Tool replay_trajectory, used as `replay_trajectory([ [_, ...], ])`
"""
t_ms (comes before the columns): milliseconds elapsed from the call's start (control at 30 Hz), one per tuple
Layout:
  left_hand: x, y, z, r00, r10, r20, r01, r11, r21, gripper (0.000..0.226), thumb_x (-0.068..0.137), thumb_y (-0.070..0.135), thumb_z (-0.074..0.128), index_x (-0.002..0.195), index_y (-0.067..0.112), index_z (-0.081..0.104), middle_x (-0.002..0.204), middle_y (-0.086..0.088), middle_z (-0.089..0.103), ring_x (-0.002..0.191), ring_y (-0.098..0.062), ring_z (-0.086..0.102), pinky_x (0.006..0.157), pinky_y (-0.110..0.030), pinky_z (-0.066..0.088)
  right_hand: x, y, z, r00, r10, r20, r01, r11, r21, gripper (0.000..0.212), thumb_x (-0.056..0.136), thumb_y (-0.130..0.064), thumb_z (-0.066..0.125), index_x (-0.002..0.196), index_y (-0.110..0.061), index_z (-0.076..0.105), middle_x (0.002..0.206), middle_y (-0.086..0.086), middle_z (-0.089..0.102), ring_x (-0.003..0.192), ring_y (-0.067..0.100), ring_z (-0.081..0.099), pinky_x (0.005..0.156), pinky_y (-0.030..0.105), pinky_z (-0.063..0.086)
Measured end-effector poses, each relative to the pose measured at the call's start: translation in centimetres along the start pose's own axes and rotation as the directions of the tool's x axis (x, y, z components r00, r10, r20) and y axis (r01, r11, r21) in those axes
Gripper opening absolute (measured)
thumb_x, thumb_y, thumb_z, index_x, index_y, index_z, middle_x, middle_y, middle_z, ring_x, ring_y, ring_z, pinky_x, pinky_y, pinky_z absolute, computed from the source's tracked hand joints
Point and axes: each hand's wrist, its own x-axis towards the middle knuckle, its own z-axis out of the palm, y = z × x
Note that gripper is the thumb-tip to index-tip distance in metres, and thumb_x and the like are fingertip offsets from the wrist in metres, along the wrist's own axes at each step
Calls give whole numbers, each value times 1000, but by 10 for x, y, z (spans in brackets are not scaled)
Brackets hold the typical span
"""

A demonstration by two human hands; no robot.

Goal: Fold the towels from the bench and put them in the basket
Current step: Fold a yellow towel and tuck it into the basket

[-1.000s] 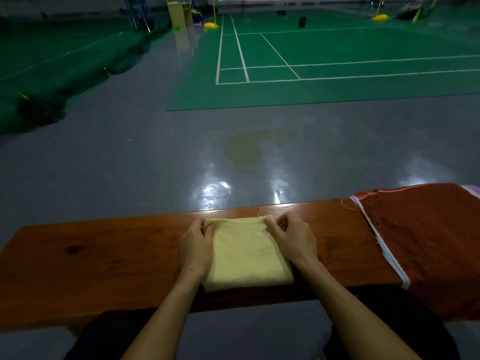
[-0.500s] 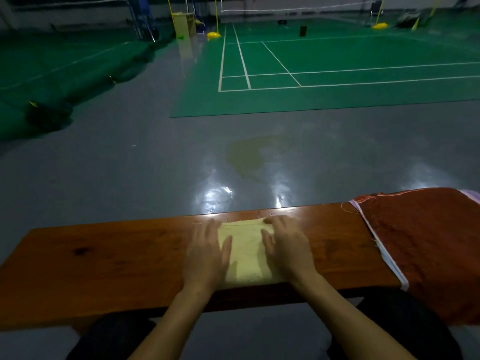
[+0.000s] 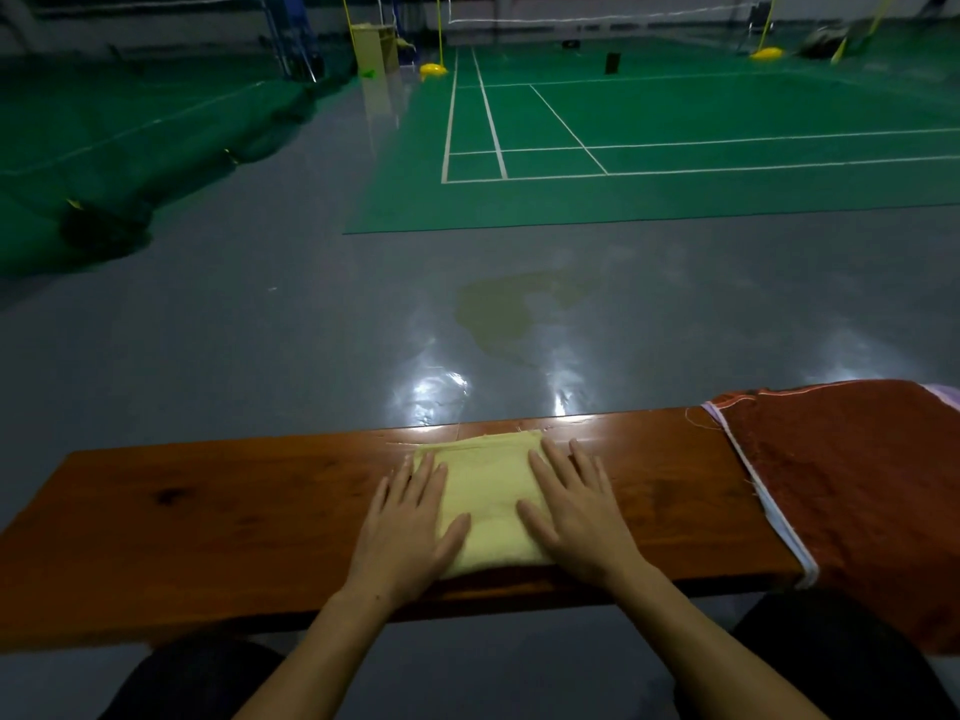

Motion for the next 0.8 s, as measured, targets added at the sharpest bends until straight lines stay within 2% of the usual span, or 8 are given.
replay_trajectory([
  [100, -16, -11, -15, 992, 76, -99, -85, 993, -86, 71, 100, 66, 35, 154, 22, 51, 167, -1, 37, 158, -23, 27, 125, -43, 27, -8, 3, -15, 987, -30, -160, 44, 996, 81, 66, 102, -59, 37, 154, -19, 44, 165, 6, 37, 153, 25, 30, 126, 51, 28],
  [200, -36, -16, -30, 973, 166, -163, -201, 952, -229, 50, 99, 60, 51, 139, 31, 62, 156, 10, 51, 148, -9, 41, 117, -45, 44, -25, 2, -29, 965, -135, -226, 174, 971, 165, 53, 100, -55, 49, 141, -23, 60, 151, -4, 53, 142, 12, 43, 117, 41, 44],
  [300, -47, -17, -43, 924, 334, -184, -378, 866, -326, 39, 99, 50, 65, 135, 35, 64, 157, 20, 48, 151, -3, 35, 120, -38, 38, -43, -5, -36, 974, -173, -145, 212, 921, 326, 56, 96, -62, 54, 141, -28, 60, 149, -13, 52, 140, 1, 40, 116, 30, 41],
  [367, -48, -13, -48, 904, 376, -204, -427, 815, -391, 42, 97, 45, 71, 136, 32, 64, 158, 21, 47, 153, -5, 34, 122, -34, 33, -48, -6, -37, 975, -205, -85, 222, 915, 336, 64, 92, -67, 55, 144, -29, 57, 151, -14, 50, 141, 0, 39, 116, 29, 40],
  [433, -45, -12, -46, 918, 359, -171, -398, 836, -378, 52, 94, 54, 71, 140, 34, 60, 158, 22, 45, 153, -2, 32, 123, -36, 34, -46, -2, -36, 972, -229, -46, 232, 923, 308, 68, 89, -70, 56, 145, -32, 54, 154, -15, 47, 142, 0, 38, 118, 33, 41],
  [533, -41, -16, -32, 936, 347, -60, -351, 906, -234, 61, 90, 64, 65, 144, 38, 54, 160, 19, 42, 151, -1, 32, 121, -39, 38, -39, 5, -33, 967, -255, -6, 248, 935, 255, 64, 88, -66, 64, 142, -34, 54, 156, -16, 42, 144, 3, 34, 117, 37, 44],
  [667, -28, -16, -30, 939, 339, -49, -342, 921, -187, 48, 81, 39, 66, 128, 32, 56, 152, 12, 50, 141, -8, 45, 114, -35, 45, -29, 13, -38, 954, -295, 58, 280, 942, 184, 60, 88, -55, 71, 142, -39, 51, 158, -20, 38, 145, 3, 33, 114, 34, 45],
  [800, -20, -16, -29, 952, 302, -54, -307, 932, -191, 45, 78, 37, 65, 122, 34, 56, 145, 13, 56, 133, -8, 52, 107, -32, 48, -21, 18, -40, 950, -302, 74, 286, 943, 171, 56, 88, -43, 73, 139, -37, 53, 156, -19, 41, 144, 4, 35, 112, 32, 47],
])
